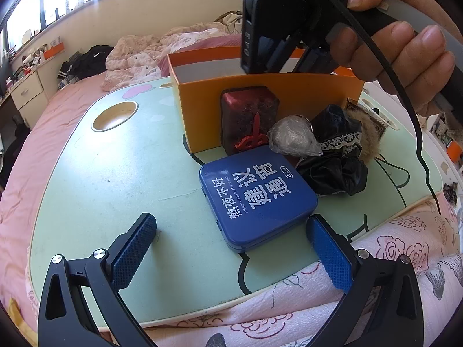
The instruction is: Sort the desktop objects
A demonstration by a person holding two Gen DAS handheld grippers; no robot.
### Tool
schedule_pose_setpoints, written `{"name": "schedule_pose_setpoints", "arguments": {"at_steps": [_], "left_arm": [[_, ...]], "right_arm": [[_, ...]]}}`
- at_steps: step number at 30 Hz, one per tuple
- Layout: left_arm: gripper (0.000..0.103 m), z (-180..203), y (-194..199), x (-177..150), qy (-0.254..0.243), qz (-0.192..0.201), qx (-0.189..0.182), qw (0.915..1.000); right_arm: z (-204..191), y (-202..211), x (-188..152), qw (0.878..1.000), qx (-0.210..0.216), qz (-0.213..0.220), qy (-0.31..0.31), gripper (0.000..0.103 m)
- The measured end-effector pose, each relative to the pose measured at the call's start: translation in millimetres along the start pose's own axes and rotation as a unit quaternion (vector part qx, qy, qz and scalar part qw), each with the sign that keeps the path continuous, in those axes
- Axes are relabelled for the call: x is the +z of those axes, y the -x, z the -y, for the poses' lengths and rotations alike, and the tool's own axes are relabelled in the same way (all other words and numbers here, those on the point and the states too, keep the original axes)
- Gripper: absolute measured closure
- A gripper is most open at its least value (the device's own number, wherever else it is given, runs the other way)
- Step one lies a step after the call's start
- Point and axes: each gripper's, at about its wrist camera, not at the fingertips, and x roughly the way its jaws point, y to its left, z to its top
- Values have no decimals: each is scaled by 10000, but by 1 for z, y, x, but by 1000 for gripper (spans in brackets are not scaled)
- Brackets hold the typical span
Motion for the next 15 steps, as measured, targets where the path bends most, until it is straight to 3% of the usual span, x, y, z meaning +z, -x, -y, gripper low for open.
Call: {"name": "schedule_pose_setpoints", "arguments": {"at_steps": [11, 12, 15], "left_arm": [[0, 1, 1, 0, 1, 3, -1, 10000], [0, 0, 0, 0, 1, 4, -1, 10000], [0, 0, 0, 0, 0, 4, 1, 10000]], "right_arm": [[10, 7, -10, 9993, -202, 289, 149, 101], [8, 8, -11, 9987, -286, 355, 217, 94], [-4, 9, -1, 9972, -354, 635, 144, 33]]}}
